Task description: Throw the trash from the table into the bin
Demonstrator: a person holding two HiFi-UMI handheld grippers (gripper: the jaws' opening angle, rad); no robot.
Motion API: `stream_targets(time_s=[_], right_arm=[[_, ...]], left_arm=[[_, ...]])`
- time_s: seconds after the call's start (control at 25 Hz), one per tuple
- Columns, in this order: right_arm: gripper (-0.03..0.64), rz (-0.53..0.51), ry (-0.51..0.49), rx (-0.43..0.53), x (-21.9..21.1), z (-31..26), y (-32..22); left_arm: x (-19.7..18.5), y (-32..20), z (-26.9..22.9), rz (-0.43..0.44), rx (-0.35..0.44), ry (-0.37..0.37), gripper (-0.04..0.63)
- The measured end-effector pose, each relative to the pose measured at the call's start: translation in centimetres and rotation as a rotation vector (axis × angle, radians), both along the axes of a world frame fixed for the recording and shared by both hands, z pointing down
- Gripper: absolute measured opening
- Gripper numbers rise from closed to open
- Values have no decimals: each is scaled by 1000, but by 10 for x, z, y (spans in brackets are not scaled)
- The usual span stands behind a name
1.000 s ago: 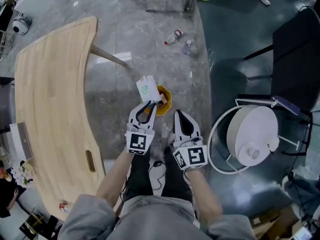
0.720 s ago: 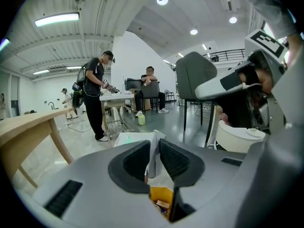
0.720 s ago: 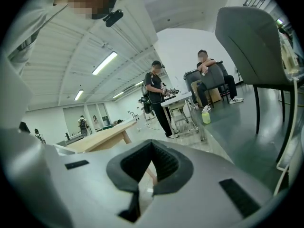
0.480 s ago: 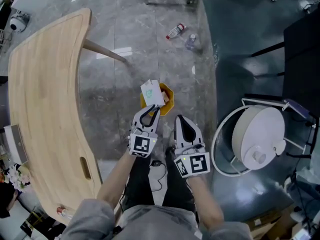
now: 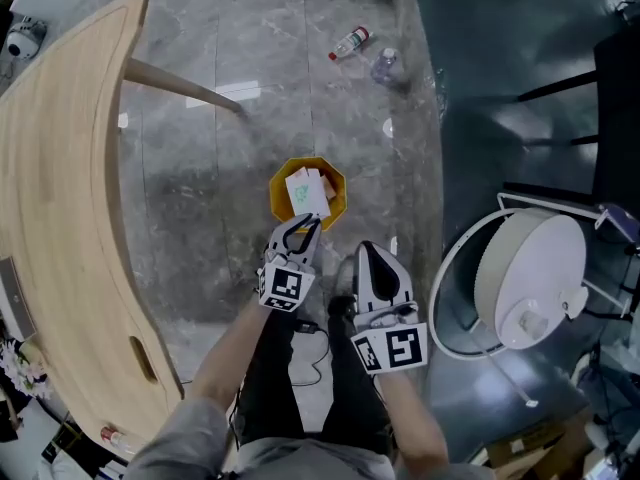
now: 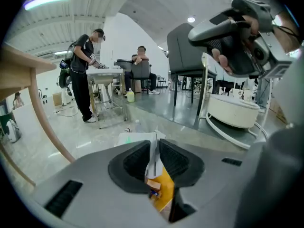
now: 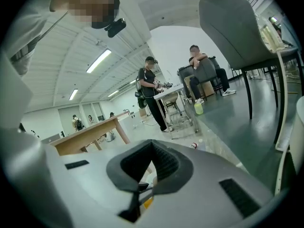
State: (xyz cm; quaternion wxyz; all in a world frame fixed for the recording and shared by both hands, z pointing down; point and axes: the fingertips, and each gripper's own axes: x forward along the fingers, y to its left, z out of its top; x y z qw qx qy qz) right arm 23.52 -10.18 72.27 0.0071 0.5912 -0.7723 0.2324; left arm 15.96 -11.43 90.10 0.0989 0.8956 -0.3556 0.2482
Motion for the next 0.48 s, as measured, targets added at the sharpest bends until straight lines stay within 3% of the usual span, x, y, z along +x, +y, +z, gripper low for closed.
stream_targets(time_s=[0.48], right_arm=[[3,29,7,-62,19,47,19]], left_arm=[[2,3,108,5,-138,-63,74]])
